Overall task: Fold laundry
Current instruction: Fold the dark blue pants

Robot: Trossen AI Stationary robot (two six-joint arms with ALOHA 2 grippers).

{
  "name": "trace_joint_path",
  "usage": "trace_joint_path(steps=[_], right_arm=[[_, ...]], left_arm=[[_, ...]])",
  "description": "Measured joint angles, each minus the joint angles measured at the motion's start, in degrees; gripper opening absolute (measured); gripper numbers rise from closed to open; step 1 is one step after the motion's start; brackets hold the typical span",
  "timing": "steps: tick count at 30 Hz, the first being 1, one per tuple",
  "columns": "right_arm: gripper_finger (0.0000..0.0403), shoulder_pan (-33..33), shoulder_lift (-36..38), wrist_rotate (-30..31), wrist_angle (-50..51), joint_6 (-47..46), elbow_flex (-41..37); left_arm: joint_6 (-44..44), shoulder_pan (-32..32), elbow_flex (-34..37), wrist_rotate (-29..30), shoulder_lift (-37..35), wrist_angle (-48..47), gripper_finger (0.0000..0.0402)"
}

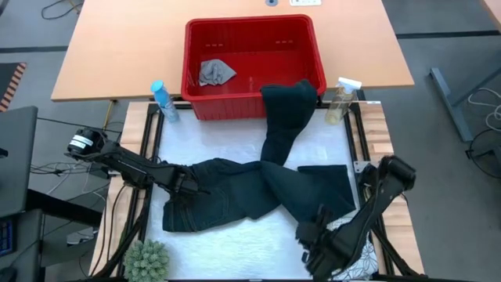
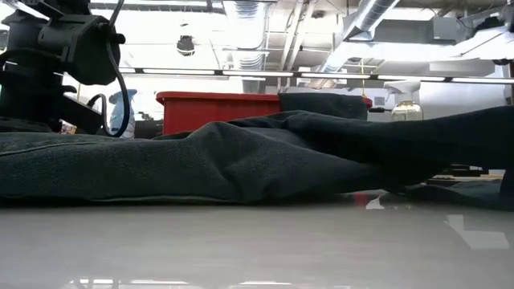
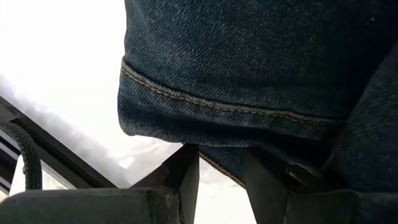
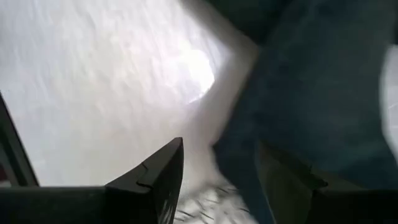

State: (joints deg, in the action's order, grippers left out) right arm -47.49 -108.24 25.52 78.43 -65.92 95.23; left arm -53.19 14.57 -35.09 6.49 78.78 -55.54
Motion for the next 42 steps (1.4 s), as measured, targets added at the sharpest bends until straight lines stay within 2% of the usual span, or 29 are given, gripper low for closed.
trace_joint_path(steps=[6, 11, 14, 16, 19, 24, 25, 28, 34, 37, 39, 42], right_arm=[[0.0221, -0.39, -5.14, 0.13, 0.37, -5.00, 4.44], [0.0221, -0.41, -9.15, -0.30, 1.11, -7.53, 4.12], [0.0221, -0.08, -12.15, -2.60, 1.89, -6.76, 4.18], [0.0213, 0.73, -13.97, -5.03, 5.60, -9.80, 4.14], [0.0169, 1.95, -14.63, -6.86, 11.77, -13.12, 4.85], [0.0028, 4.31, -12.32, -7.13, 11.33, -11.07, 5.66], [0.0019, 4.85, -11.60, -7.41, 11.43, -10.00, 6.49], [0.0016, 6.85, -8.26, -6.98, 11.61, -8.23, 8.84], [0.0016, 11.50, 1.59, -0.82, 11.57, -4.26, 12.38], [0.0016, 14.16, 6.64, -1.53, 11.57, -0.23, 12.47], [0.0036, 15.10, 8.33, -2.89, 11.58, 2.59, 12.47], [0.0102, 14.66, 8.04, -7.99, 11.62, 8.39, 12.45]], left_arm=[[1.73, 0.00, -0.02, 0.14, 0.00, 0.07, 0.0106], [1.78, 0.04, -0.02, 0.63, -0.02, 0.24, 0.0106], [2.74, 0.04, -0.02, 0.82, -0.02, 0.81, 0.0106], [3.62, 0.04, -0.06, 1.01, -0.03, 1.07, 0.0106], [4.14, 0.04, -0.07, 1.55, -0.04, 1.17, 0.0106], [4.22, 0.04, -0.08, 3.23, -0.04, 1.63, 0.0106], [4.22, 0.04, -0.09, 3.59, -0.04, 1.73, 0.0106], [4.64, 0.04, -0.09, 4.44, -0.04, 1.77, 0.0106], [5.58, 0.04, -0.07, 5.49, -0.02, 1.73, 0.0106], [5.55, 0.04, -0.07, 5.71, -0.02, 1.71, 0.0106], [5.17, 0.04, -0.04, 6.38, -0.02, 1.67, 0.0106], [4.47, 0.04, -0.04, 6.96, -0.02, 1.65, 0.0106]])
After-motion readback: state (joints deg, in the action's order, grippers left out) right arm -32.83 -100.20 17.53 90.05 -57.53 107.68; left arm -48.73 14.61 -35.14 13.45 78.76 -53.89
